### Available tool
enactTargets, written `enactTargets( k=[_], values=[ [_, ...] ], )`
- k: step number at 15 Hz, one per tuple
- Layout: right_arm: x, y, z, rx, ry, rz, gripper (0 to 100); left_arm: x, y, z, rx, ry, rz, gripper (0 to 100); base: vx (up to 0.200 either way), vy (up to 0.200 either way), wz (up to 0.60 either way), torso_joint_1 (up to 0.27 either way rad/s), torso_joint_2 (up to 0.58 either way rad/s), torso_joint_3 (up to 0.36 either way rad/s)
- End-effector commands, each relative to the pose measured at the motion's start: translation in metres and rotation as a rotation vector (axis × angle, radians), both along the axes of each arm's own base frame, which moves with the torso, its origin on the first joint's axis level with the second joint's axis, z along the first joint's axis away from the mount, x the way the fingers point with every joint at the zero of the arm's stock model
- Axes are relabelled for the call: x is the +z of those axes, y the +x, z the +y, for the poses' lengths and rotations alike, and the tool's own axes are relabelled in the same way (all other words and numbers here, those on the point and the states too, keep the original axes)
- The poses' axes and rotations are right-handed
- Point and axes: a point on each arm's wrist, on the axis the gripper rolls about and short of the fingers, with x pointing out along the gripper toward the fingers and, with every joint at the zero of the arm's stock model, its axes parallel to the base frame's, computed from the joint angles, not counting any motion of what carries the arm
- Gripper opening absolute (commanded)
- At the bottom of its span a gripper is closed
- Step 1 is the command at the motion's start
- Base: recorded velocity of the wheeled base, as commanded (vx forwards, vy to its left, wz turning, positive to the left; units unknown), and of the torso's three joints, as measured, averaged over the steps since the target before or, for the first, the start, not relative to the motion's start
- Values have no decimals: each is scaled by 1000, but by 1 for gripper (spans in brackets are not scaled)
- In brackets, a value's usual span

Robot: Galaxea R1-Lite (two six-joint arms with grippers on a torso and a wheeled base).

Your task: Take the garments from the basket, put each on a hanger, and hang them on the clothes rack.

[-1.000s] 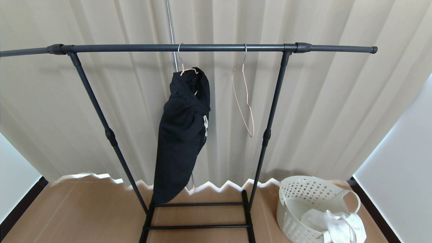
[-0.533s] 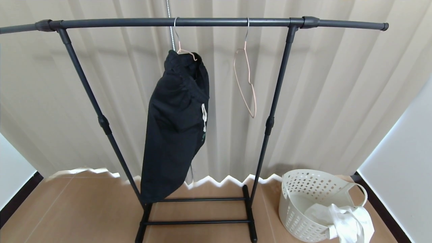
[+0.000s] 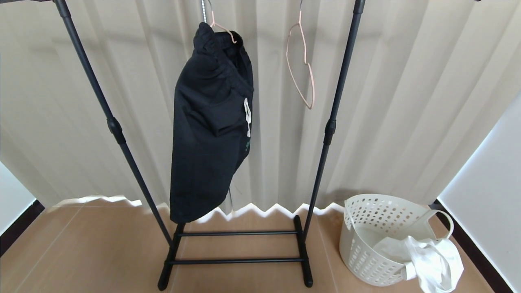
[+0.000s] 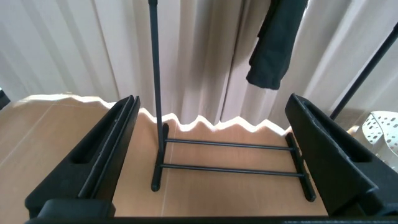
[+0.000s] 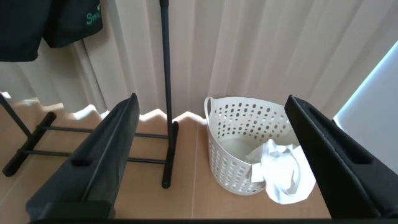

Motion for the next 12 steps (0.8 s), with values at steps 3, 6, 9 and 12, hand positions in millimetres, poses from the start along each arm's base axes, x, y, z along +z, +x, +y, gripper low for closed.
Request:
enactTargets(
  k=[3, 6, 9, 12],
  values=[
    [0, 0, 0, 0, 0, 1, 100, 0, 0, 0, -1, -1, 1, 100, 0, 0, 0, -90, 466, 372],
    [0, 0, 0, 0, 0, 1, 100, 0, 0, 0, 1, -1, 1, 100, 0, 0, 0, -50, 334, 281],
    [0, 0, 0, 0, 0, 1, 100, 0, 0, 0, 1, -1, 1, 100, 0, 0, -400, -7, 72, 61],
    [0, 0, 0, 0, 0, 1, 100, 0, 0, 0, 1, -1, 1, 100, 0, 0, -600, 4, 14, 10]
  ],
)
